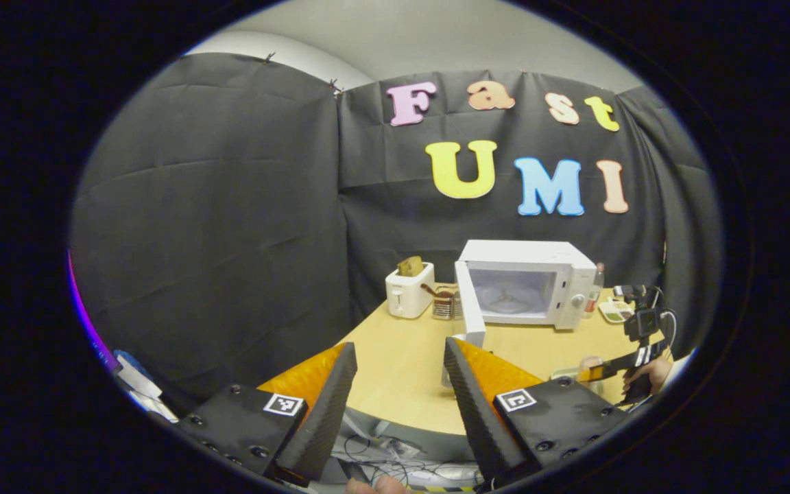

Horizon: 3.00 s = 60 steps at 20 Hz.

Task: Open the microwave oven with the left hand, put the food in, and close the microwave oven.

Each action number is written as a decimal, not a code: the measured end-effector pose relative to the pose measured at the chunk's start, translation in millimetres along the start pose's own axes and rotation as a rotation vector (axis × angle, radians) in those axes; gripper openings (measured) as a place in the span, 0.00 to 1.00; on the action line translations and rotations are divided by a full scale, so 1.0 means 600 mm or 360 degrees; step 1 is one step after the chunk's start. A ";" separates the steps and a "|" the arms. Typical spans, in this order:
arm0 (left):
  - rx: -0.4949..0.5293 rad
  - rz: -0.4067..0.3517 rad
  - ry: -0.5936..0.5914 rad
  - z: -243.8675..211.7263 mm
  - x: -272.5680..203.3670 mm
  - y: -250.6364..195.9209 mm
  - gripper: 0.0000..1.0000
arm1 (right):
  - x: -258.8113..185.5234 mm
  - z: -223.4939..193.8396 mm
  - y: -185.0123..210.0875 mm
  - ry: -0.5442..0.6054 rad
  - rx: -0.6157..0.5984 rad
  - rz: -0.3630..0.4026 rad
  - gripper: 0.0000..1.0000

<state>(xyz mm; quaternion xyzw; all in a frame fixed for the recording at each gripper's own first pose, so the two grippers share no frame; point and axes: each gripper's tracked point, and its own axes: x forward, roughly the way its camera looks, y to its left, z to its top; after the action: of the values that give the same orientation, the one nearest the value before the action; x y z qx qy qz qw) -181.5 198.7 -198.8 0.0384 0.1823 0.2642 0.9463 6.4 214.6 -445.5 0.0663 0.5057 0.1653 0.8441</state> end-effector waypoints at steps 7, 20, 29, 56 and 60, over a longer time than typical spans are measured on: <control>-0.0161 0.0049 0.0022 0.010 0.021 0.078 0.89 | 0.031 0.142 0.101 -0.0144 0.0117 0.0128 0.64; -0.0271 0.0447 0.0327 -0.007 0.046 0.085 0.87 | 0.259 0.358 0.205 -0.0328 0.0381 0.0282 0.64; -0.0143 0.0579 0.0485 -0.023 0.016 0.071 0.87 | 0.353 0.440 0.205 -0.0514 0.0508 0.0119 0.68; -0.0140 0.0422 0.0494 -0.064 0.063 0.018 0.86 | 0.307 0.456 0.177 -0.0697 0.0224 0.0135 0.97; -0.0156 0.0319 0.0412 -0.073 0.121 0.025 0.89 | 0.215 0.408 0.196 -0.0627 0.0097 0.0251 0.97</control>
<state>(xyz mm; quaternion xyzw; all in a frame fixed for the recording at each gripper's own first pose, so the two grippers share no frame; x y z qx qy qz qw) -147.1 248.1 -260.7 -0.0242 0.2848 0.3685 0.8846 251.6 382.9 -402.6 0.1623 0.3289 0.1992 0.9087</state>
